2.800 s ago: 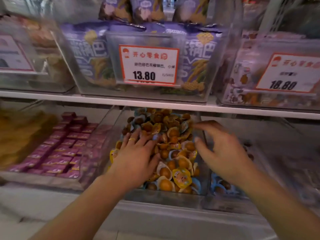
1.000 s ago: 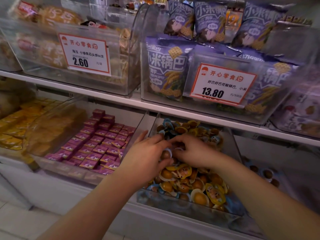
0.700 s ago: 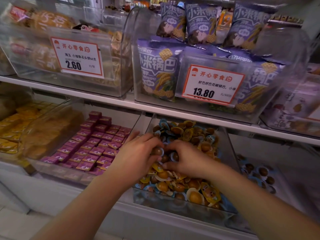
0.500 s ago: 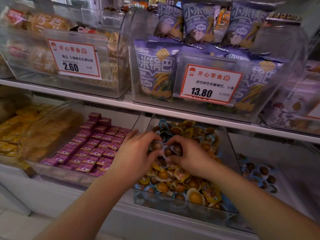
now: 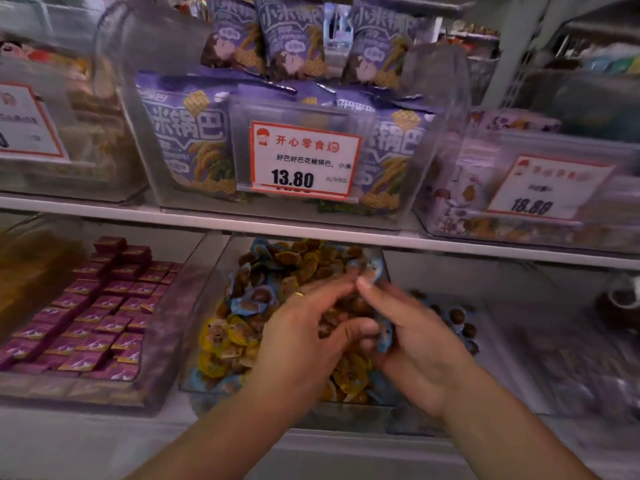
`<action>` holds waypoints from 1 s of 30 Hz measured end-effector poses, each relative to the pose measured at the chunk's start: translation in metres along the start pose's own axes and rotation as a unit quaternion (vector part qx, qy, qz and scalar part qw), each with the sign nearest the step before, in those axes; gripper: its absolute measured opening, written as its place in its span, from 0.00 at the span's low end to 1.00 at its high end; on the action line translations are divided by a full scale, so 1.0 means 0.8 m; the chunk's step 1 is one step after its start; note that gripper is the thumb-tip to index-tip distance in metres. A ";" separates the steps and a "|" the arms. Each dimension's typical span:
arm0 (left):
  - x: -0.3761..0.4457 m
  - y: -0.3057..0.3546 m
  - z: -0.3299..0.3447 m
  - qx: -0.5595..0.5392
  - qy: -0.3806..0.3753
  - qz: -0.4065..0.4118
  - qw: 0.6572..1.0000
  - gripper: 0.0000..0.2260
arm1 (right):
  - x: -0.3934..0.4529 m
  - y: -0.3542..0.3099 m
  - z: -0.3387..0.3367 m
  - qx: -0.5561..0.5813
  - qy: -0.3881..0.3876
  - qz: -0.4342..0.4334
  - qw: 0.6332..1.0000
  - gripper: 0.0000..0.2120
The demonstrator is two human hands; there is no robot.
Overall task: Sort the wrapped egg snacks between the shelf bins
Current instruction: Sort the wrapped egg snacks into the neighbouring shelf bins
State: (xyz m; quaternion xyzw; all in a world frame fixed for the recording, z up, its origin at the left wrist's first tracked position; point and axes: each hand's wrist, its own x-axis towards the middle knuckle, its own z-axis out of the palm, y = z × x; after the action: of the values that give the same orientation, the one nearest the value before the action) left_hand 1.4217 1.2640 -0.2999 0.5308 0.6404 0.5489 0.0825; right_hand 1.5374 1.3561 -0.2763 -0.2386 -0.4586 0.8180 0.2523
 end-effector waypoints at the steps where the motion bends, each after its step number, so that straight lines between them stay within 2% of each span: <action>1: -0.001 0.002 0.007 0.009 -0.025 0.006 1.000 0.22 | -0.004 -0.009 -0.014 -0.003 0.021 -0.016 1.000 0.19; 3: -0.002 0.001 0.015 0.028 -0.070 0.014 0.997 0.24 | -0.009 -0.032 -0.048 -0.028 0.070 -0.046 0.996 0.19; 5: 0.000 -0.006 0.016 0.079 -0.092 0.039 0.992 0.21 | -0.014 -0.053 -0.090 -0.057 0.123 -0.060 0.989 0.15; 7: 0.005 -0.016 0.014 0.135 -0.118 0.046 0.983 0.19 | -0.022 -0.068 -0.136 -0.134 0.155 -0.048 0.978 0.11; 9: 0.009 -0.024 0.013 0.179 -0.151 0.046 0.971 0.21 | -0.031 -0.075 -0.177 -0.256 0.153 -0.014 0.954 0.11; 12: 0.012 -0.032 0.015 0.229 -0.201 0.063 0.950 0.23 | -0.037 -0.077 -0.219 -0.357 0.155 0.018 0.921 0.10; 16: 0.015 -0.038 0.019 0.297 -0.232 0.086 0.922 0.20 | -0.028 -0.077 -0.234 -0.397 0.234 -0.080 0.884 0.06; 19: 0.017 -0.043 0.014 0.307 -0.230 0.086 0.919 0.18 | -0.014 -0.071 -0.206 -0.362 0.266 -0.158 0.880 0.10; 21: 0.018 -0.047 0.004 0.299 -0.219 0.082 0.925 0.13 | -0.006 -0.062 -0.171 -0.376 0.239 -0.215 0.869 0.11; 23: 0.020 -0.053 -0.010 0.292 -0.201 0.078 0.932 0.09 | -0.001 -0.047 -0.135 -0.438 0.174 -0.269 0.840 0.10; 27: 0.024 -0.066 -0.046 0.314 -0.166 0.069 0.932 0.06 | 0.006 -0.016 -0.089 -0.611 0.023 -0.326 0.721 0.10; 30: 0.025 -0.072 -0.067 0.322 -0.140 0.023 0.936 0.05 | 0.015 0.001 -0.076 -0.678 -0.037 -0.299 0.671 0.11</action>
State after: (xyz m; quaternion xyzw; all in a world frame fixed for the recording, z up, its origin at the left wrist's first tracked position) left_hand 1.3429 1.2560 -0.3154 0.6150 0.7524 0.2352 -0.0170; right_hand 1.5657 1.4017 -0.3071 -0.1631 -0.9427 0.1713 0.2352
